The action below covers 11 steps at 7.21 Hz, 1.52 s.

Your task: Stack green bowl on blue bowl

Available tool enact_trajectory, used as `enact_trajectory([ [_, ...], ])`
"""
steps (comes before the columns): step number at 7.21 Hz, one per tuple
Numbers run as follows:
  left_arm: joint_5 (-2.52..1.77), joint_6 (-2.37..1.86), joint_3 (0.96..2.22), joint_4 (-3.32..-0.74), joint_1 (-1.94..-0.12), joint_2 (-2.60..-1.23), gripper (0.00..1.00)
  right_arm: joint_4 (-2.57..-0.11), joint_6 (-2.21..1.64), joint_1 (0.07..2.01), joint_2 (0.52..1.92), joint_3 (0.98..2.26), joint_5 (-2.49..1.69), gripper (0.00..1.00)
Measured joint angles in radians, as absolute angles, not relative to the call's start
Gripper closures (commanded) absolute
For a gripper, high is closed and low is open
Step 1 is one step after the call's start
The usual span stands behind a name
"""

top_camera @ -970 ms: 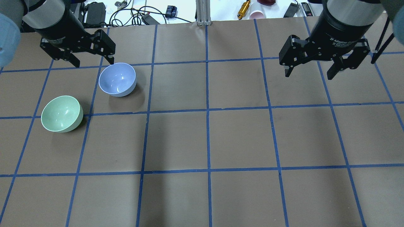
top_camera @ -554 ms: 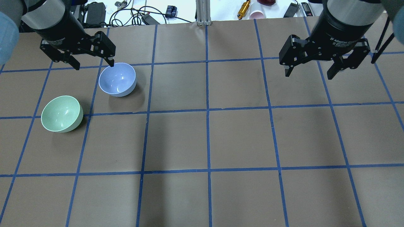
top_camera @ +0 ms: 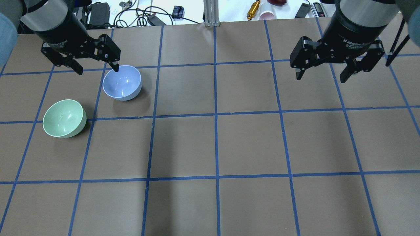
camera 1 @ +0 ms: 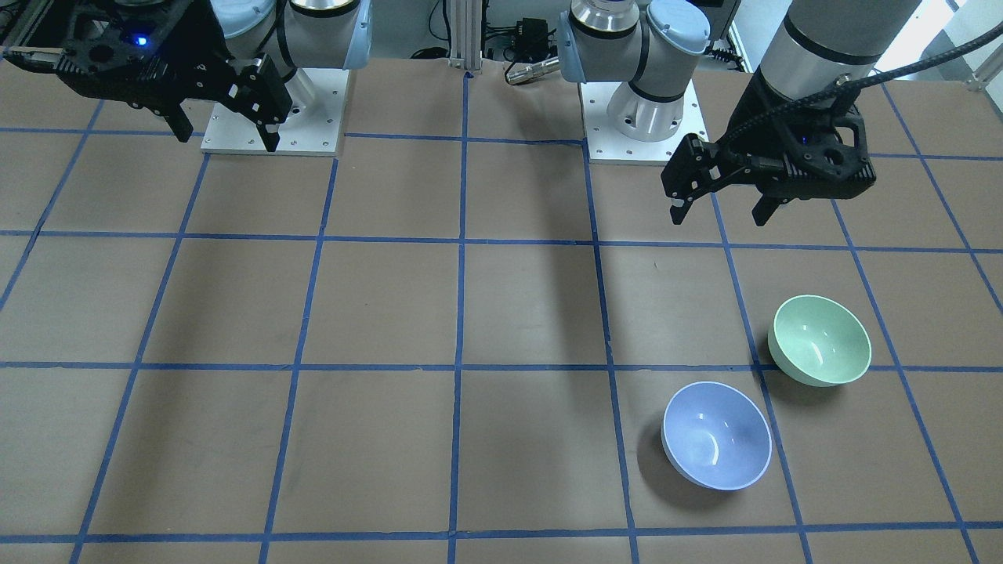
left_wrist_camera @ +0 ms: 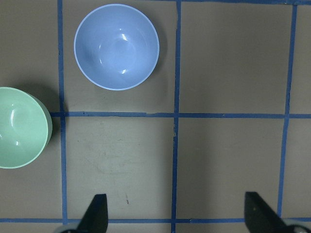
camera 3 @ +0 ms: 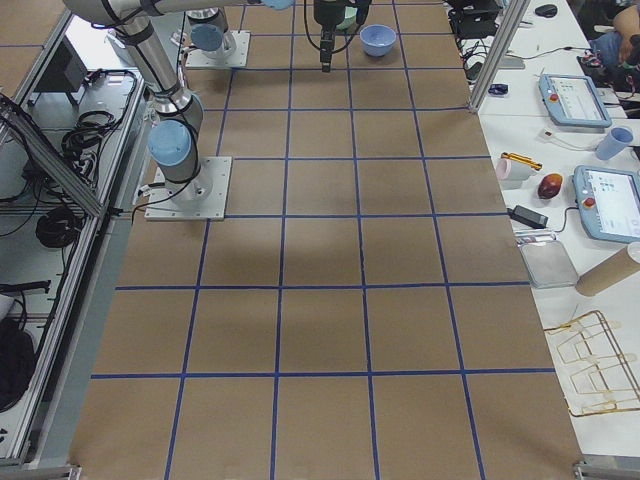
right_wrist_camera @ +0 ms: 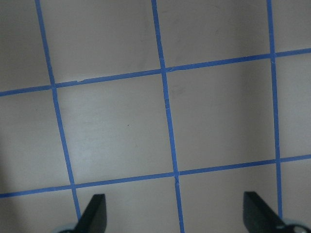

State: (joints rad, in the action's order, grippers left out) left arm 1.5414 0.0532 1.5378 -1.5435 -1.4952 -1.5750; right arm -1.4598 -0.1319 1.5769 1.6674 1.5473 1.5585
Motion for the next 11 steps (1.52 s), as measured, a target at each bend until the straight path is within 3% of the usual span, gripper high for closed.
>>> enact_trajectory([
  [5,1.564,0.087,1.545,-1.554,-1.47,-1.573,0.0,-1.459,-0.132,1.577,1.667,1.546,1.559,0.0],
  [11,1.569,0.418,1.632,-1.499,-1.123,-1.673,0.0,-1.46,-0.132,1.577,1.667,1.547,1.559,0.0],
])
